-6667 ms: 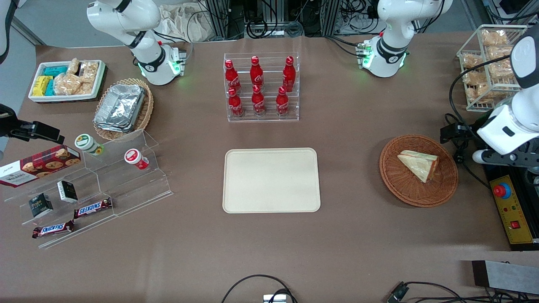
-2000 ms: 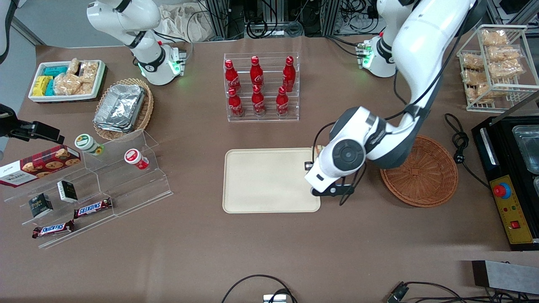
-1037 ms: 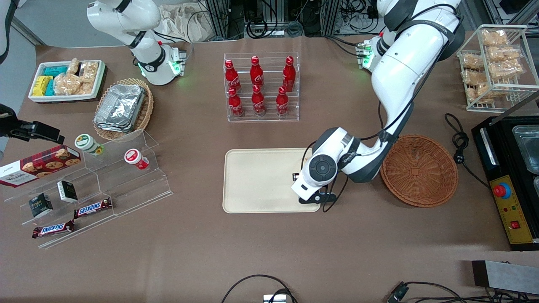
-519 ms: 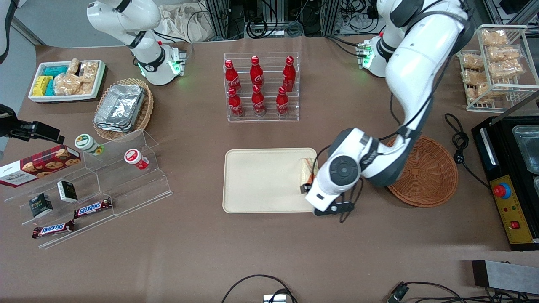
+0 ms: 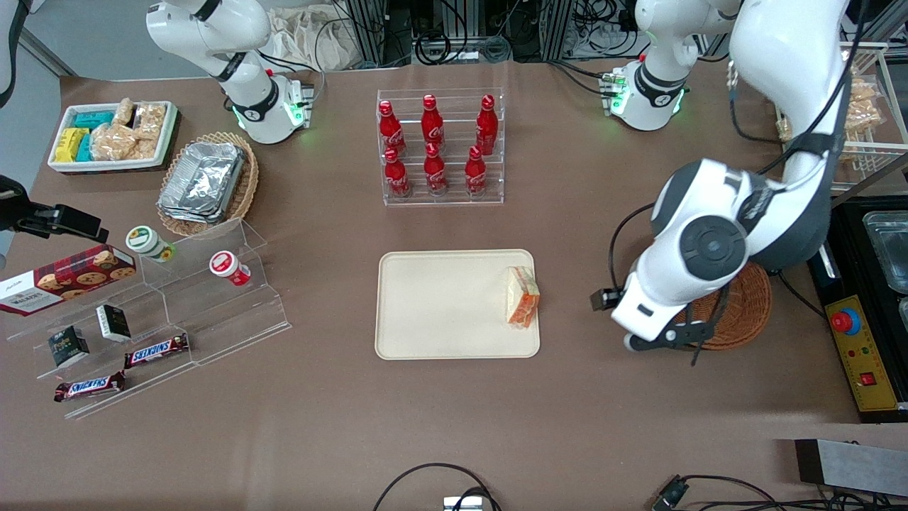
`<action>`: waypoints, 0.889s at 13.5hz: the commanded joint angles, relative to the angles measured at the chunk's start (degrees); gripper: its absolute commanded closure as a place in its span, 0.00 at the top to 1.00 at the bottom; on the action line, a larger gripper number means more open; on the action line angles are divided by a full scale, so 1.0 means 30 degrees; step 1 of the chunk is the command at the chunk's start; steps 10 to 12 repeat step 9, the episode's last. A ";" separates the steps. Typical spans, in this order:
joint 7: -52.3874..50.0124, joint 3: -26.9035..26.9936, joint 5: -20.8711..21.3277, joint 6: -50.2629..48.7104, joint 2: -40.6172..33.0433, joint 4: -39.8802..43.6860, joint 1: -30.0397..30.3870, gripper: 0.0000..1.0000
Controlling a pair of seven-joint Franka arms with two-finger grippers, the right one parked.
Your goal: Place sandwich from basket to tray
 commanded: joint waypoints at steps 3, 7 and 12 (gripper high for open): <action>0.6968 0.4086 -0.1511 -0.0252 -0.5715 -0.5033 -0.0278 1.00; 1.0060 0.5824 -0.1948 -0.1074 -0.5752 -0.4426 -0.0281 1.00; 1.0208 0.5766 -0.1921 -0.1252 -0.4470 -0.2558 -0.0192 1.00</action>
